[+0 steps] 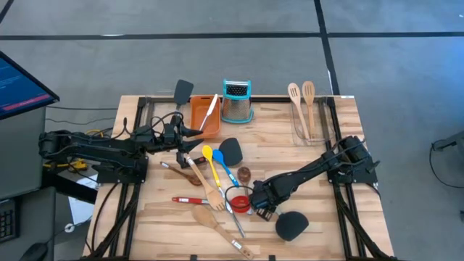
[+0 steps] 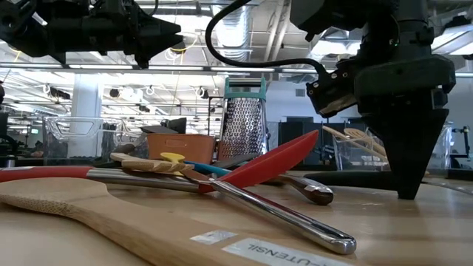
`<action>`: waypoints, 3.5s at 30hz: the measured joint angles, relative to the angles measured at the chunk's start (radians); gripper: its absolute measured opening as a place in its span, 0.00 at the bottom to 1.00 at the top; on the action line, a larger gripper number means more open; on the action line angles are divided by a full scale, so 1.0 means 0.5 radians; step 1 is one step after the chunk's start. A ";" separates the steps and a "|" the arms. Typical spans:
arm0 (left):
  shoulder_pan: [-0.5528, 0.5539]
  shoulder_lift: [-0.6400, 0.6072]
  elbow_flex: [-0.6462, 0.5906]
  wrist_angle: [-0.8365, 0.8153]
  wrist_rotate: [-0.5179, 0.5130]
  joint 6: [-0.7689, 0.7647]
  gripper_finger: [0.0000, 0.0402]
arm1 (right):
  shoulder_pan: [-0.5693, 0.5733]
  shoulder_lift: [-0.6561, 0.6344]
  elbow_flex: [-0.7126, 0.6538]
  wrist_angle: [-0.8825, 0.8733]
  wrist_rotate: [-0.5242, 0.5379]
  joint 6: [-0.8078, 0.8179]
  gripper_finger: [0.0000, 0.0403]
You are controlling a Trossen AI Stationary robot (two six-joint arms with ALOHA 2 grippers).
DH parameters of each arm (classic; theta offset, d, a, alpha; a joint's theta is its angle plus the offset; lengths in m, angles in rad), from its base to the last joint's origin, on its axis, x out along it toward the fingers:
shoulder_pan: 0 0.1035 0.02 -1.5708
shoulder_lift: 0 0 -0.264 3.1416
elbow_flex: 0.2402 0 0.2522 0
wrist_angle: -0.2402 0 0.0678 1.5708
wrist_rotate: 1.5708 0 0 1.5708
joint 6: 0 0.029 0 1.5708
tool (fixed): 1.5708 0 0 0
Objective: Pick & Place Kitchen Items
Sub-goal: Put the top right plastic spatula into the left transparent bin
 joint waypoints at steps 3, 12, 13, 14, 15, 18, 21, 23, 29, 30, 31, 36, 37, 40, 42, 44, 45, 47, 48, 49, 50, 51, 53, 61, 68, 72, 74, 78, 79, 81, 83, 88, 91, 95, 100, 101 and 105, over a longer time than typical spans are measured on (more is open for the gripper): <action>0.000 0.000 0.000 0.000 0.000 0.000 0.33 | -0.001 0.001 -0.002 -0.001 0.000 0.011 0.31; 0.000 0.000 0.000 0.001 0.000 0.000 0.33 | -0.002 0.003 -0.002 -0.003 0.000 0.011 0.30; 0.000 0.000 0.000 0.000 0.000 0.000 0.33 | -0.002 0.003 -0.002 -0.003 0.000 0.009 0.30; 0.000 0.000 0.000 0.001 0.000 0.000 0.33 | -0.002 0.003 -0.002 -0.003 0.000 0.007 0.30; 0.000 0.000 0.000 0.001 -0.001 -0.001 0.33 | -0.002 0.003 -0.002 -0.003 0.000 0.006 0.30; 0.000 0.000 0.000 0.001 -0.001 0.000 0.33 | -0.002 0.003 -0.002 -0.006 0.001 0.011 0.27; 0.000 0.000 0.000 0.001 -0.001 0.000 0.33 | -0.002 0.003 -0.001 -0.011 0.000 0.011 0.26; 0.000 0.000 0.000 0.000 -0.001 0.000 0.33 | -0.002 0.005 0.017 -0.039 -0.002 0.007 0.26; 0.000 0.000 0.000 0.000 -0.001 -0.001 0.33 | -0.012 0.018 0.093 -0.107 -0.001 -0.063 0.27; 0.000 0.000 0.000 0.000 -0.001 -0.001 0.33 | -0.017 0.018 0.104 -0.115 0.002 -0.077 0.26; 0.000 0.000 0.000 0.001 -0.001 -0.001 0.33 | -0.024 0.018 0.120 -0.119 0.003 -0.084 0.26; 0.000 0.000 0.000 0.000 -0.001 -0.001 0.33 | -0.058 0.018 0.177 -0.273 0.003 -0.127 0.26; 0.000 0.000 0.000 0.001 -0.001 -0.001 0.33 | -0.068 0.018 0.194 -0.314 0.002 -0.130 0.26; 0.000 0.000 0.000 0.000 -0.001 -0.001 0.33 | -0.096 0.018 0.254 -0.487 0.002 -0.189 0.26; 0.000 0.000 0.000 0.000 -0.001 -0.001 0.33 | -0.122 0.018 0.294 -0.607 0.002 -0.238 0.26; 0.000 0.000 0.000 0.000 -0.001 -0.001 0.33 | -0.150 0.014 0.341 -0.704 0.005 -0.276 0.26; 0.000 0.000 0.000 0.000 -0.001 -0.001 0.33 | -0.164 0.013 0.365 -0.761 0.011 -0.294 0.26; 0.000 0.000 0.000 0.000 -0.001 -0.001 0.33 | -0.191 0.012 0.406 -0.866 0.040 -0.337 0.26; 0.000 0.000 0.000 0.000 -0.001 -0.001 0.33 | -0.204 0.012 0.430 -0.905 0.060 -0.359 0.26; 0.000 0.000 0.000 0.000 -0.001 -0.001 0.33 | -0.218 0.012 0.456 -0.942 0.073 -0.378 0.26; 0.000 0.000 0.000 0.000 -0.001 -0.001 0.33 | -0.232 0.011 0.478 -0.976 0.085 -0.391 0.26; 0.000 0.000 0.000 0.000 -0.001 -0.001 0.33 | -0.245 0.011 0.499 -1.014 0.101 -0.409 0.26; 0.000 0.000 0.000 -0.001 -0.001 -0.001 0.33 | -0.270 0.011 0.544 -1.060 0.136 -0.443 0.26; 0.000 0.000 0.000 -0.002 -0.001 -0.002 0.33 | -0.352 0.007 0.765 -1.164 0.272 -0.630 0.26; 0.000 0.000 0.000 -0.003 -0.016 -0.044 0.33 | -0.406 0.006 1.052 -1.384 0.545 -0.736 0.26; 0.000 0.000 0.000 -0.004 -0.016 -0.162 0.33 | -0.426 0.006 1.211 -1.456 0.840 -0.758 0.26; 0.000 0.000 -0.001 -0.003 -0.016 -0.234 0.33 | -0.434 0.005 1.282 -1.459 0.999 -0.795 0.26; 0.000 0.013 -0.001 0.003 -0.021 -0.425 0.33 | -0.447 0.004 1.394 -1.435 1.299 -0.867 0.26; 0.000 0.026 -0.001 0.002 -0.033 -0.464 0.33 | -0.451 0.004 1.410 -1.418 1.361 -0.894 0.26; -0.001 0.063 -0.002 0.004 -0.088 -0.547 0.33 | -0.460 0.004 1.439 -1.380 1.472 -0.937 0.26; -0.001 0.127 -0.002 0.052 -0.205 -0.613 0.33 | -0.472 0.004 1.453 -1.332 1.565 -0.980 0.26; -0.002 0.405 0.024 0.467 -0.350 -0.756 0.33 | -0.493 0.004 1.452 -1.261 1.727 -1.044 0.26; -0.002 0.605 0.125 0.676 -0.322 -0.753 0.33 | -0.511 0.004 1.452 -1.206 1.763 -1.053 0.26; -0.018 0.855 0.327 0.707 -0.174 -0.701 0.33 | -0.524 0.004 1.452 -1.174 1.792 -1.067 0.26; -0.060 1.055 0.543 0.715 -0.156 -0.587 0.37 | -0.523 0.004 1.452 -1.181 1.792 -1.067 0.26; -0.069 1.077 0.571 0.719 -0.156 -0.566 0.39 | -0.523 0.004 1.452 -1.181 1.793 -1.067 0.26; -0.095 1.126 0.647 0.720 -0.156 -0.547 0.44 | -0.523 0.004 1.452 -1.181 1.793 -1.067 0.26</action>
